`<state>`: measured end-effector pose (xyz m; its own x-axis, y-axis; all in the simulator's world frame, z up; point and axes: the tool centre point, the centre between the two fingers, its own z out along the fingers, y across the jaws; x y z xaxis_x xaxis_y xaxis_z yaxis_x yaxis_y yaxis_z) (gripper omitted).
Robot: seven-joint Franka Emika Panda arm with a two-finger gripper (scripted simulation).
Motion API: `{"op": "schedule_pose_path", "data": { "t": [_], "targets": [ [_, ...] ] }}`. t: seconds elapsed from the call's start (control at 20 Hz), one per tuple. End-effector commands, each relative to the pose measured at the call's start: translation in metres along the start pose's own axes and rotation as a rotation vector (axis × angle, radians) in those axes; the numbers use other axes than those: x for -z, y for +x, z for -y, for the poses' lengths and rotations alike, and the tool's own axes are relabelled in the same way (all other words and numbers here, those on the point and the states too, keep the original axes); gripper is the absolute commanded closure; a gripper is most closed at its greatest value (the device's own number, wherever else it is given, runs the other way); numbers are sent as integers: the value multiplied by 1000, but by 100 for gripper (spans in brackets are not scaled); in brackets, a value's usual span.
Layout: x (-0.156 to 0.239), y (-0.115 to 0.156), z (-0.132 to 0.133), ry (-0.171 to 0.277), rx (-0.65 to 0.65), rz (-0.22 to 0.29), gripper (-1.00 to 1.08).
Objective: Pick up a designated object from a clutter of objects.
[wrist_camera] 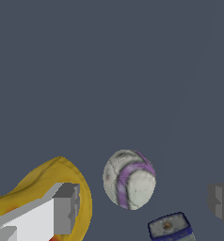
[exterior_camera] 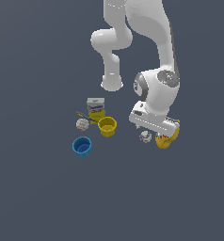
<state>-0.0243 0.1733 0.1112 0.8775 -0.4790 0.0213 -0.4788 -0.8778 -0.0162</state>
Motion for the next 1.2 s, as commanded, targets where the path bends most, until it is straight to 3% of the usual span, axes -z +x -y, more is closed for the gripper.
{"op": "schedule_pose_path", "data": {
  "t": [0.0, 0.55, 1.15],
  "targets": [
    [-17, -14, -2, -17, -12, 19, -92],
    [-15, -12, 5, 2, -34, 3, -92],
    [-67, -21, 0, -14, -32, 19, -92]
  ]
}}
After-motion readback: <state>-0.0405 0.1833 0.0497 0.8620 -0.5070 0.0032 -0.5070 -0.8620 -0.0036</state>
